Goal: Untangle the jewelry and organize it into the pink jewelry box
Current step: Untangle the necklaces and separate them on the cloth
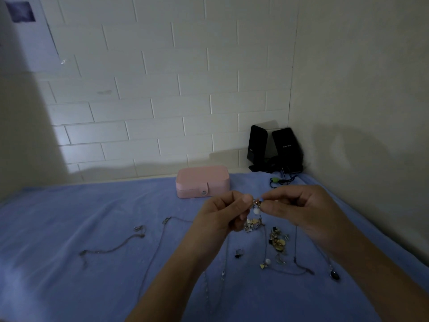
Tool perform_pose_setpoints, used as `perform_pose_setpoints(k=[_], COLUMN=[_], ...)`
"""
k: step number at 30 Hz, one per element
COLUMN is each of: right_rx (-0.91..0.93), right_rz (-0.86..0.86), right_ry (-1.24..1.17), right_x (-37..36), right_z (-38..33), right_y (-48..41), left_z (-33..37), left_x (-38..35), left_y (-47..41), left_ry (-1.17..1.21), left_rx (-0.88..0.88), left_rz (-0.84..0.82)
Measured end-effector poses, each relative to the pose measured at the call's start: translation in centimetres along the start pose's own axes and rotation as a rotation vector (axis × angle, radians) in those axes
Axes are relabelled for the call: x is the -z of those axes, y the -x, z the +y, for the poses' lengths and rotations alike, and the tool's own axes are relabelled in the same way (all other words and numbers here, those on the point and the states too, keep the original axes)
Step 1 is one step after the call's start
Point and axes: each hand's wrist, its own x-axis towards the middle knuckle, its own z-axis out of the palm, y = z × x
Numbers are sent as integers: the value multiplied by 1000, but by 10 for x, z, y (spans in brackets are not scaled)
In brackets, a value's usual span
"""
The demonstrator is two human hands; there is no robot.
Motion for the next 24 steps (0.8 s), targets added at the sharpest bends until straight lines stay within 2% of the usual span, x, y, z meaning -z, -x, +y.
perform_pose_setpoints(k=[10,15,20,24], right_rx=[-82,-37,27,5], right_rz=[-67,-35,12,2], right_ry=[-194,-179,-202,-201], right_x=[-4,-4,-4,-4], right_z=[-13,-13,-13,-18], right_y=[4,3,3,4], left_z=[-2,-1,-2,-2], left_x=[0,0,-1,-1], left_y=[1,1,2,1], left_ry=[-8,17,50,2], left_rx=[-13,-11,17,-13], left_rz=[25,16,-99,-69])
